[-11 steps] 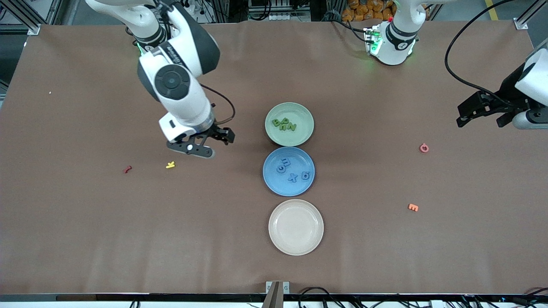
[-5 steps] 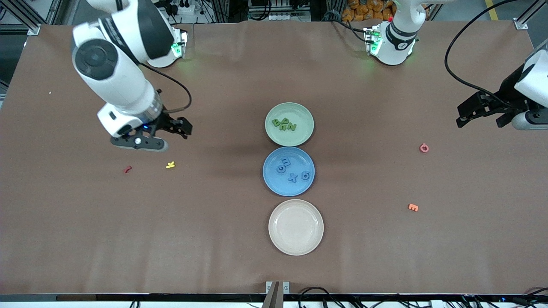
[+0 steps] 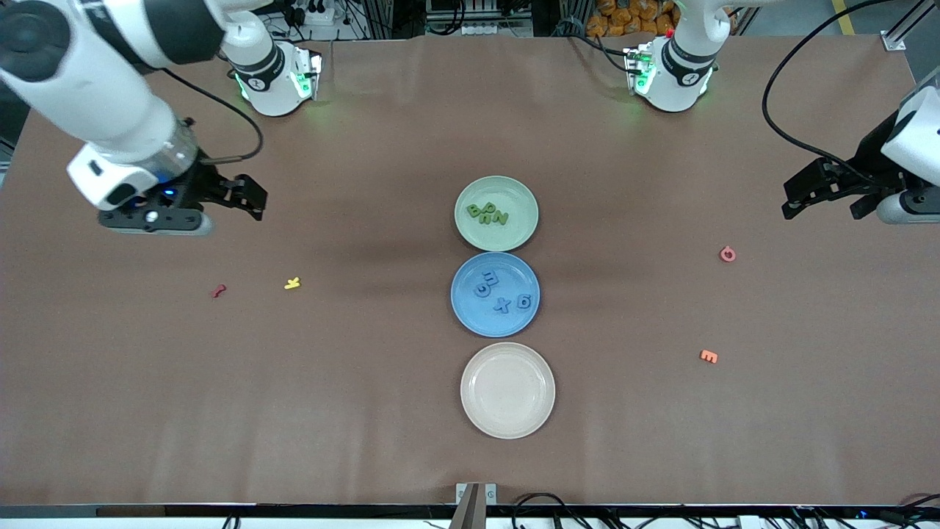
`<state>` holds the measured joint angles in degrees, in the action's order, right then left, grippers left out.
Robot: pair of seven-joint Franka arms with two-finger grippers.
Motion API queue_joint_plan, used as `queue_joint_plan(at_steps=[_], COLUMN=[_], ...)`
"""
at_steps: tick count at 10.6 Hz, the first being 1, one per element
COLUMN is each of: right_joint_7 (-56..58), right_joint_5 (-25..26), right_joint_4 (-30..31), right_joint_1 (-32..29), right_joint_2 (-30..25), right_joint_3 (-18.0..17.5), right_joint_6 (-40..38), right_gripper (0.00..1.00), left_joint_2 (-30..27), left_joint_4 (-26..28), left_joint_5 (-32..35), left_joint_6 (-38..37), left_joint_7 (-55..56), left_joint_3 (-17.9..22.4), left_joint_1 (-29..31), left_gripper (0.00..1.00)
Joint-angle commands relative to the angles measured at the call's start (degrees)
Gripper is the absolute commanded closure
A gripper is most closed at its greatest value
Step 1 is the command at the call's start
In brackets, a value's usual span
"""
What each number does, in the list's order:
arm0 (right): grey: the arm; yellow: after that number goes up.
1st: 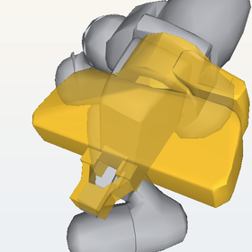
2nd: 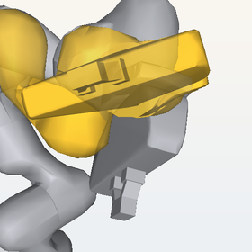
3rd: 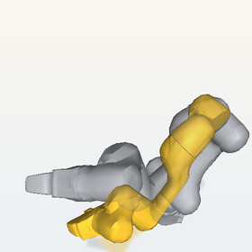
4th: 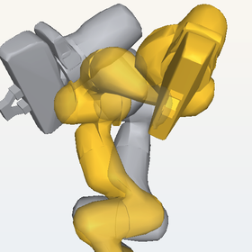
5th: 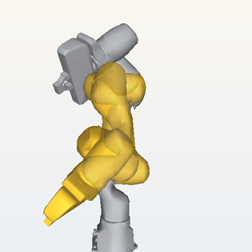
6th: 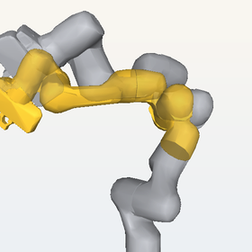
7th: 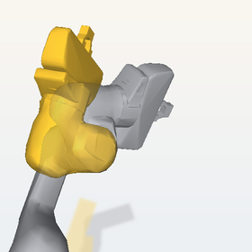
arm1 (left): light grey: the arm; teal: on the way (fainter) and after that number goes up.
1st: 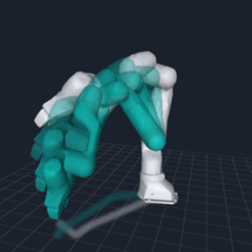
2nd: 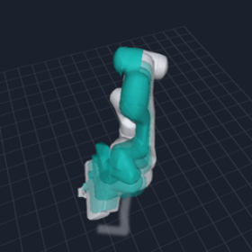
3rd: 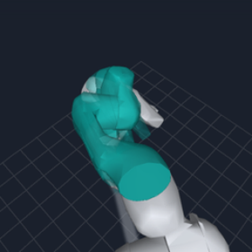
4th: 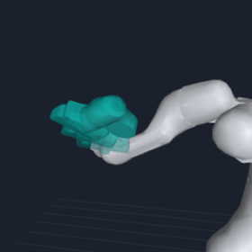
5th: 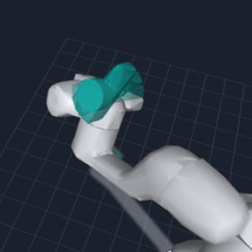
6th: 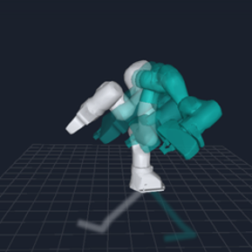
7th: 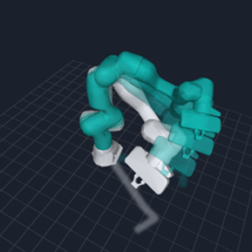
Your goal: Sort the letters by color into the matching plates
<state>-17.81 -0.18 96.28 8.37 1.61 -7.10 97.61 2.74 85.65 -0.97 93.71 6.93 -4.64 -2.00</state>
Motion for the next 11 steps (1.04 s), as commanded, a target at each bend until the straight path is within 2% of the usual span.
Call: queue_joint_plan(at_steps=[1, 4, 6, 8, 11], right_joint_7=[5.0, 15.9, 16.3, 22.5, 22.8], right_joint_5=[-4.3, -3.8, -3.2, 2.5, 2.8], right_joint_4=[-1.9, -2.6, -2.9, -4.3, -6.8], right_joint_1=[-3.4, -3.5, -5.5, -6.0, -6.4], right_joint_2=[-2.8, -4.6, -5.3, -5.3, -5.7], right_joint_3=[2.4, 7.8, 7.7, 7.8, 8.0], right_joint_6=[-1.6, -1.7, -2.2, -3.7, -7.7], right_gripper=[0.0, 0.0, 0.0, 0.0, 0.0], left_joint_2=[-0.2, -0.2, -0.1, -0.1, -0.1], left_joint_4=[-0.2, -0.1, -0.2, -0.2, -0.2], left_joint_5=[-0.6, -0.6, -0.6, -0.6, -0.6], left_joint_6=[-0.6, -0.6, -0.6, -0.6, -0.6], left_joint_7=[-1.0, -1.0, -1.0, -1.0, -1.0], left_joint_3=[0.1, 0.1, 0.1, 0.1, 0.1], left_joint_1=[0.1, 0.2, 0.2, 0.3, 0.4], left_gripper=[0.0, 0.0, 0.0, 0.0, 0.0])
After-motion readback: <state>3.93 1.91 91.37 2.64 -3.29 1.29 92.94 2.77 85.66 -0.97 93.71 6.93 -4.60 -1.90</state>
